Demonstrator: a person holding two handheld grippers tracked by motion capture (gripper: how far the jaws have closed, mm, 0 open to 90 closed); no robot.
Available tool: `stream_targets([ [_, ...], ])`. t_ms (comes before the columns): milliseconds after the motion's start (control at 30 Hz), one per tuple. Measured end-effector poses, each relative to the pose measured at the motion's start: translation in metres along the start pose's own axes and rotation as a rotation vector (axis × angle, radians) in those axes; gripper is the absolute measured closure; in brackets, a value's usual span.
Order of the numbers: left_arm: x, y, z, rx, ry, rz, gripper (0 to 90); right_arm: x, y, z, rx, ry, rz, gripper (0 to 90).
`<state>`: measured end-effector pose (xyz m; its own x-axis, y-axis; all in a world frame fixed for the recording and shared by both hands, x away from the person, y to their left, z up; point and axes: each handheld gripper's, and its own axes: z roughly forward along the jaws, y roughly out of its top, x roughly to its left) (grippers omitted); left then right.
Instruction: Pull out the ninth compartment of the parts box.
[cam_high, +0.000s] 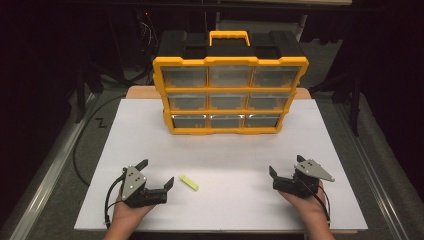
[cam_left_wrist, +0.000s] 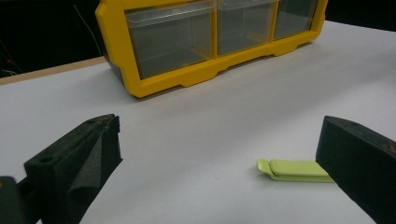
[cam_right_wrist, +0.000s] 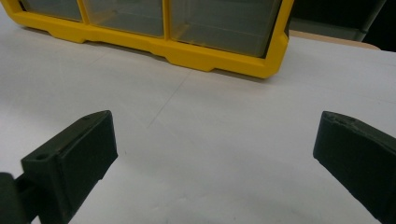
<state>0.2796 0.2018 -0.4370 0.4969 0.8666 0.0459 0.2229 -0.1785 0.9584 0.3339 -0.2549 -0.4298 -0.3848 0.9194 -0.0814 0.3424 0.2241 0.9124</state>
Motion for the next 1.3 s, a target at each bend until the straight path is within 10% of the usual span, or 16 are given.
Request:
stream_targets([
  [1300,0.001,-0.003,0.002,-0.017,-0.019,-0.009,0.3,-0.011,0.029,0.065,0.019,-0.018,-0.022,1.8],
])
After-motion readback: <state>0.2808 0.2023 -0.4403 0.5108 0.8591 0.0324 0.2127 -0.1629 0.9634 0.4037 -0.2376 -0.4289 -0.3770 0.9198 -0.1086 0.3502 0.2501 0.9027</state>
